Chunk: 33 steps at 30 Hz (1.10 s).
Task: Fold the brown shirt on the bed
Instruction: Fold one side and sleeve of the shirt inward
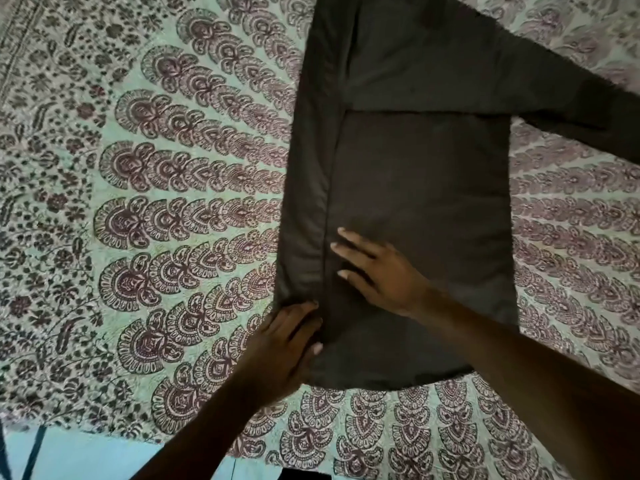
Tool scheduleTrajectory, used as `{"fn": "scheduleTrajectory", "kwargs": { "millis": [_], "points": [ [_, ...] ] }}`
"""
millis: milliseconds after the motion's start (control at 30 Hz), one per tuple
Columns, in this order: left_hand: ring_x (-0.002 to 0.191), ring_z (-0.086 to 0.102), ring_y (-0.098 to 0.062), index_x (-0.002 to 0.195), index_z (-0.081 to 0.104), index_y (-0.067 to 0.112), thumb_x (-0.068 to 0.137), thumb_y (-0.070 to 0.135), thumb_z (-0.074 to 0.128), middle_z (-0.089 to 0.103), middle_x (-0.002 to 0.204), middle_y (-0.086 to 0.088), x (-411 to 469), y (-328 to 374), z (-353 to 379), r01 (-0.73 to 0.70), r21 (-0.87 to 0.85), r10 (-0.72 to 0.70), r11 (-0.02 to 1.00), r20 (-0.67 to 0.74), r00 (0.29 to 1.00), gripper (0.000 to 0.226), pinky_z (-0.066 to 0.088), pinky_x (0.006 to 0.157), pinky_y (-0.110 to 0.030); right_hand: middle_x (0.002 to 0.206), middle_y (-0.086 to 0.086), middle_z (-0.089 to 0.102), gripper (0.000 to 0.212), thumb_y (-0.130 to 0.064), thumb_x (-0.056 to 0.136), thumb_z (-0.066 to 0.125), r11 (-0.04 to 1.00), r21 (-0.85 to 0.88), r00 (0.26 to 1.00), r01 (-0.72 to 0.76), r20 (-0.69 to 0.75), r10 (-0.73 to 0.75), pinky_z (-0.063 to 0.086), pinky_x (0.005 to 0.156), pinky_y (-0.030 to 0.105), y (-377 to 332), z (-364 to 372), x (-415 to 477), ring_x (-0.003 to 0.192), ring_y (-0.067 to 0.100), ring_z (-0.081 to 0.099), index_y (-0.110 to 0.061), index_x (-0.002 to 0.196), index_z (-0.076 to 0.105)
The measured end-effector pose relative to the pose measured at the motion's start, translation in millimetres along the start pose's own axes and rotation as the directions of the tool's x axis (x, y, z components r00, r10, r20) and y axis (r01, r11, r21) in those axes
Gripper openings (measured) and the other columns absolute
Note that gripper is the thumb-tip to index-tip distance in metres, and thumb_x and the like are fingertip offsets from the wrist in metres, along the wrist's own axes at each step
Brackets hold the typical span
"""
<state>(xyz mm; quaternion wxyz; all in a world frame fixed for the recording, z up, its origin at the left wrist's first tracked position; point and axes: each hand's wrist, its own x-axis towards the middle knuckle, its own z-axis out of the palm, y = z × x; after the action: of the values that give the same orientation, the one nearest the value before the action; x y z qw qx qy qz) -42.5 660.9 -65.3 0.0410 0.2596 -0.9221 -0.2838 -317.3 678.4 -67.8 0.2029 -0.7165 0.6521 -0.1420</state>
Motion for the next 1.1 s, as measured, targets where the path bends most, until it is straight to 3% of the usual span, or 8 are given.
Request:
{"fn": "scheduleTrajectory", "kwargs": {
  "millis": [133, 233, 433, 567, 767, 867, 967, 1100],
  "points": [
    [0.128, 0.055, -0.024, 0.135, 0.059, 0.012, 0.104, 0.031, 0.048, 0.049, 0.151, -0.005, 78.3, 4.1, -7.2, 0.102, -0.005, -0.102, 0.995, -0.133, 0.986, 0.038, 0.05, 0.101, -0.041, 0.139, 0.001, 0.064, 0.042, -0.039, 0.099, 0.053, 0.961, 0.153, 0.938, -0.232, -0.226, 0.263, 0.055, 0.095, 0.046, 44.6, -25.4, -3.5, 0.123, 0.019, 0.064, -0.016, 0.131, 0.066],
    [0.141, 0.047, -0.026, 0.145, 0.052, 0.013, 0.101, 0.037, 0.049, 0.04, 0.16, -0.004, 161.0, 8.3, -8.3, 0.14, 0.078, -0.126, 0.987, -0.156, 0.98, 0.049, 0.045, 0.106, -0.046, 0.125, 0.006, 0.071, 0.036, -0.03, 0.097, 0.06, 0.892, 0.284, 0.827, -0.352, -0.352, 0.438, 0.057, 0.096, 0.042, 94.3, -54.3, -10.3, 0.113, 0.021, 0.069, -0.01, 0.125, 0.07],
    [0.158, 0.014, -0.025, 0.162, 0.023, 0.021, 0.098, 0.051, 0.054, 0.009, 0.172, 0.0, 314.2, 38.2, -4.7, 0.16, 0.171, -0.155, 0.972, -0.043, 0.987, 0.077, 0.027, 0.12, -0.052, 0.102, 0.009, 0.076, 0.035, -0.028, 0.094, 0.064, 0.665, 0.499, 0.576, -0.556, -0.346, 0.741, 0.052, 0.086, 0.022, 196.7, -119.1, -22.8, 0.094, 0.021, 0.071, -0.009, 0.122, 0.071],
    [0.159, 0.004, -0.025, 0.163, 0.014, 0.033, 0.089, 0.064, 0.059, -0.001, 0.173, 0.006, 410.8, 62.1, 6.5, 0.066, 0.265, -0.073, 0.962, 0.017, 0.997, 0.092, 0.018, 0.124, -0.055, 0.113, 0.011, 0.076, 0.036, -0.023, 0.092, 0.064, 0.55, 0.513, 0.408, -0.66, -0.37, 0.835, 0.053, 0.09, 0.028, 268.9, -159.9, -33.3, 0.096, 0.026, 0.072, -0.012, 0.126, 0.07],
    [0.159, -0.011, -0.022, 0.16, -0.003, 0.048, 0.07, 0.093, 0.052, -0.016, 0.171, 0.013, 479.9, 61.7, 22.5, 0.24, 0.229, -0.276, 0.943, 0.141, 0.951, 0.115, 0.003, 0.125, -0.058, 0.121, 0.014, 0.068, 0.043, -0.037, 0.088, 0.065, 0.46, 0.516, 0.231, -0.722, -0.447, 0.864, 0.054, 0.096, 0.042, 345.3, -206.1, -28.0, 0.115, 0.034, 0.064, -0.012, 0.123, 0.068],
    [0.158, -0.016, -0.018, 0.157, -0.009, 0.054, 0.064, 0.099, 0.029, -0.022, 0.168, 0.018, 474.7, 57.3, 38.5, 0.264, 0.243, -0.304, 0.933, 0.142, 0.942, 0.11, -0.002, 0.125, -0.055, 0.144, 0.017, 0.047, 0.063, -0.055, 0.093, 0.059, 0.276, 0.42, 0.108, -0.865, -0.382, 0.918, 0.041, 0.105, 0.054, 373.2, -220.6, -20.7, 0.134, 0.041, 0.044, -0.012, 0.138, 0.053],
    [0.157, -0.018, -0.014, 0.155, -0.01, 0.058, 0.063, 0.099, 0.026, -0.022, 0.167, 0.022, 474.5, 55.0, 42.7, 0.276, 0.235, -0.306, 0.932, 0.105, 0.946, 0.107, -0.003, 0.125, -0.055, 0.154, 0.017, 0.036, 0.083, -0.069, 0.087, 0.059, 0.13, 0.406, 0.01, -0.905, -0.285, 0.958, 0.03, 0.11, 0.06, 389.2, -230.9, -12.8, 0.142, 0.04, 0.033, -0.012, 0.146, 0.042],
    [0.156, -0.018, -0.012, 0.154, -0.009, 0.059, 0.062, 0.099, 0.03, -0.021, 0.167, 0.023, 475.7, 56.2, 42.3, 0.282, 0.216, -0.309, 0.935, 0.105, 0.945, 0.108, -0.003, 0.124, -0.053, 0.141, 0.011, 0.053, 0.059, -0.043, 0.079, 0.084, 0.06, 0.612, -0.066, -0.789, -0.181, 0.981, 0.036, 0.109, 0.05, 414.1, -234.1, -1.1, 0.136, 0.034, 0.045, -0.017, 0.126, 0.059]
  ]
}}
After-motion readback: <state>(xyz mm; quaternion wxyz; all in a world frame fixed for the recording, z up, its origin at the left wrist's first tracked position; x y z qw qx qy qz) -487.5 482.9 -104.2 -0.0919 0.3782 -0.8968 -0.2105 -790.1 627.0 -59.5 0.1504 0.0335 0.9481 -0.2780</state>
